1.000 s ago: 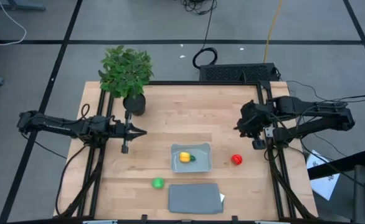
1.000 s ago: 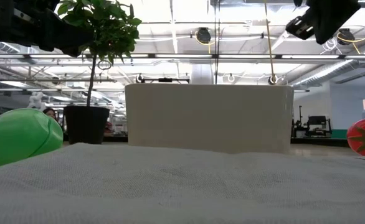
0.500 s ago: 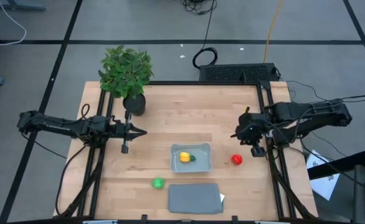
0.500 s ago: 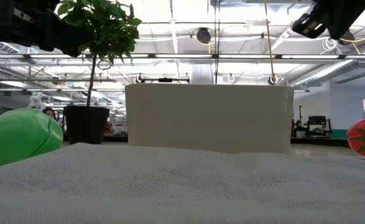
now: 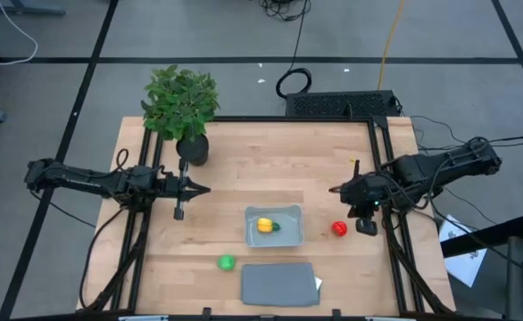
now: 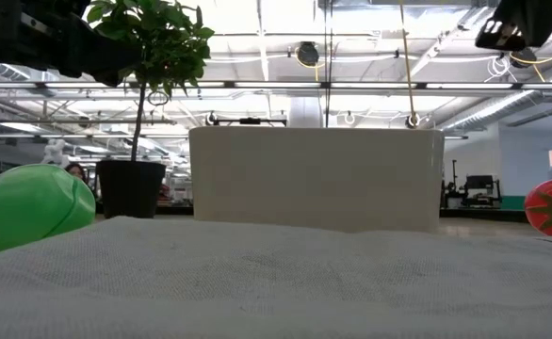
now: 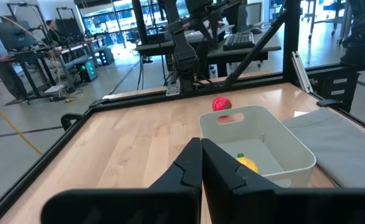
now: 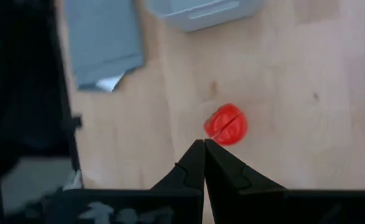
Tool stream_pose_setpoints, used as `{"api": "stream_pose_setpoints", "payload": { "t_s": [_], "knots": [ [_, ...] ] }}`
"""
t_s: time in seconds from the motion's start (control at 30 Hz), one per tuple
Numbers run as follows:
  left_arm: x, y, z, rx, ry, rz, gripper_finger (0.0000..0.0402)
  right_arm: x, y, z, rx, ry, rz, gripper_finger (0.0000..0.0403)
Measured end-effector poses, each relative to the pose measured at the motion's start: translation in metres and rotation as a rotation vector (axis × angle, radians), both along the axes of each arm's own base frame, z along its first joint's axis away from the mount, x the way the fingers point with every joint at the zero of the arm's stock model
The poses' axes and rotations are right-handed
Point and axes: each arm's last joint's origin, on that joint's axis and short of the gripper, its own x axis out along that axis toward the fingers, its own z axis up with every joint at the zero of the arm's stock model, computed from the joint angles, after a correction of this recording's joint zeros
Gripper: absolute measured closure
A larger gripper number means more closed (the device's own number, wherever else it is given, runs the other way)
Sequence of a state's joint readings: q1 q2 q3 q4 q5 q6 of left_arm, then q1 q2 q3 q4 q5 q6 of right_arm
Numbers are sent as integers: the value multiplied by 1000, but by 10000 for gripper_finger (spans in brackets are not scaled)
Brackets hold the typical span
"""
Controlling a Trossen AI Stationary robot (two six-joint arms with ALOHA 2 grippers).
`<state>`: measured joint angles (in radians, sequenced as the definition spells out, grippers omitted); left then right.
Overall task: Pick and placing Produce into tupperware
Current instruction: Put the red tomato into the gray bin
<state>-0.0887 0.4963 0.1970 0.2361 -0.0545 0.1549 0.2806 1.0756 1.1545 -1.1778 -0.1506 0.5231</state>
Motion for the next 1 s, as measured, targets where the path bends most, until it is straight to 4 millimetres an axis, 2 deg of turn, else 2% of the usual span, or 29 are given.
{"api": "stream_pose_setpoints", "payload": {
  "t_s": [0.3,0.6,0.83,1.0],
  "knots": [
    [0,0,0,-3,0,0,374,-5,12,0,35,54,-234,403],
    [0,0,0,4,0,0,370,-9,15,-3,26,102,-446,403],
    [0,0,0,19,-1,-1,370,-4,17,-7,36,144,-534,403],
    [0,0,0,26,-1,-2,371,5,22,-16,7,188,-520,402]
  ]
}}
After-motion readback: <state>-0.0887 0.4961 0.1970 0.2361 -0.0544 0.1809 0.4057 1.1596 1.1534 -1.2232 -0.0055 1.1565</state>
